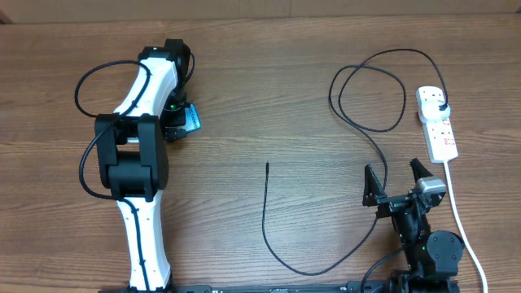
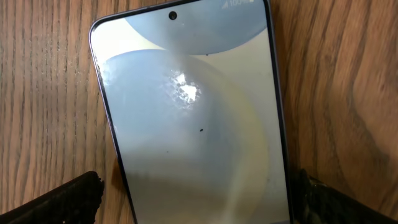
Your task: Plug charger to phone and switch on socket
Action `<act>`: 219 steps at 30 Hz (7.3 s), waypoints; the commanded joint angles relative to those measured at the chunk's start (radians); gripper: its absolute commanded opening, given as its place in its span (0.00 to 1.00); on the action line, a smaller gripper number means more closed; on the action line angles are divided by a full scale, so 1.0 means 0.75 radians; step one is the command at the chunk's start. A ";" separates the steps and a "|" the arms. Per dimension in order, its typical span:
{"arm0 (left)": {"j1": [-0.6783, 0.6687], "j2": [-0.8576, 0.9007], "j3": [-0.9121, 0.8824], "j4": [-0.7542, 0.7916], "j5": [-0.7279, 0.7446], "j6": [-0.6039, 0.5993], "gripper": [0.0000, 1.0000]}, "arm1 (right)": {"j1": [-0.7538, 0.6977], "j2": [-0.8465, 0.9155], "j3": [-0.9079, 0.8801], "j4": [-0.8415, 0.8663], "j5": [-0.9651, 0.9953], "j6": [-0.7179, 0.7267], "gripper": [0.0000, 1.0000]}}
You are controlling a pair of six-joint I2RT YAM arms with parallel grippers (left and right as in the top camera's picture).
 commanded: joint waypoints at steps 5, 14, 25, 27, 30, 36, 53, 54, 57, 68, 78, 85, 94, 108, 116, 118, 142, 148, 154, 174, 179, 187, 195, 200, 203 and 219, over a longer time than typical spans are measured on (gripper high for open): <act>0.010 0.055 -0.031 -0.007 -0.005 0.036 1.00 | 0.007 -0.013 -0.014 0.007 0.014 0.000 1.00; 0.010 0.055 -0.031 0.007 -0.036 0.036 1.00 | 0.007 -0.013 -0.014 0.007 0.014 -0.001 1.00; 0.010 0.055 -0.031 0.007 -0.035 0.037 1.00 | 0.007 -0.013 -0.014 0.007 0.014 -0.001 1.00; 0.010 0.055 -0.031 0.007 -0.036 0.036 1.00 | 0.007 -0.013 -0.014 0.006 0.014 0.000 1.00; 0.010 0.055 -0.031 0.008 -0.037 0.036 1.00 | 0.007 -0.013 -0.014 0.007 0.014 -0.001 1.00; 0.009 0.055 -0.034 0.018 -0.036 0.036 1.00 | 0.007 -0.013 -0.014 0.007 0.014 -0.001 1.00; 0.008 0.056 -0.072 0.058 -0.045 0.037 1.00 | 0.007 -0.013 -0.014 0.006 0.014 0.000 1.00; 0.008 0.056 -0.072 0.058 -0.044 0.037 1.00 | 0.007 -0.013 -0.014 0.007 0.014 -0.001 1.00; 0.007 0.057 -0.072 0.057 -0.044 0.037 1.00 | 0.007 -0.013 -0.014 0.007 0.014 -0.001 1.00; 0.006 0.057 -0.073 0.095 -0.045 0.233 0.98 | 0.007 -0.013 -0.014 0.007 0.014 0.000 1.00; 0.006 0.057 -0.072 0.185 -0.045 0.514 1.00 | 0.007 -0.013 -0.014 0.007 0.014 -0.001 1.00; 0.006 0.057 -0.072 0.297 -0.045 0.845 1.00 | 0.007 -0.013 -0.014 0.007 0.014 -0.001 1.00; 0.006 0.057 -0.072 0.375 -0.044 1.225 1.00 | 0.007 -0.013 -0.014 0.007 0.014 -0.001 1.00; 0.006 0.057 -0.073 0.411 -0.021 1.491 1.00 | 0.007 -0.013 -0.014 0.007 0.014 -0.001 1.00; 0.006 0.057 -0.072 0.407 0.058 1.446 1.00 | 0.007 -0.013 -0.014 0.007 0.014 0.000 1.00; 0.006 0.057 -0.073 0.406 0.060 1.442 1.00 | 0.007 -0.013 -0.014 0.007 0.014 0.000 1.00; -0.010 0.057 -0.074 0.249 0.036 0.961 1.00 | 0.007 -0.013 -0.014 0.007 0.014 -0.001 1.00; -0.041 0.057 -0.075 0.260 0.036 0.899 1.00 | 0.007 -0.013 -0.014 0.007 0.014 0.000 1.00; -0.060 0.057 -0.099 0.273 0.057 0.724 1.00 | 0.007 -0.013 -0.014 0.007 0.014 -0.001 1.00; -0.054 0.057 -0.136 0.301 0.312 0.690 1.00 | 0.007 -0.013 -0.014 0.007 0.014 0.000 1.00; -0.054 0.057 -0.136 0.301 0.350 0.689 1.00 | 0.007 -0.013 -0.014 0.007 0.014 -0.001 1.00; -0.018 0.058 -0.136 0.308 0.321 0.673 1.00 | 0.007 -0.013 -0.014 0.007 0.014 -0.001 1.00; 0.017 0.057 -0.136 0.307 0.370 0.675 1.00 | 0.007 -0.013 -0.014 0.007 0.014 0.000 1.00; 0.015 0.058 -0.136 0.305 0.324 0.700 1.00 | 0.007 -0.013 -0.014 0.007 0.014 -0.001 1.00; 0.015 0.058 -0.136 0.302 0.307 0.711 1.00 | 0.007 -0.013 -0.014 0.007 0.014 0.000 1.00; 0.017 0.057 -0.135 0.312 0.205 0.739 1.00 | 0.007 -0.013 -0.014 0.007 0.014 -0.001 1.00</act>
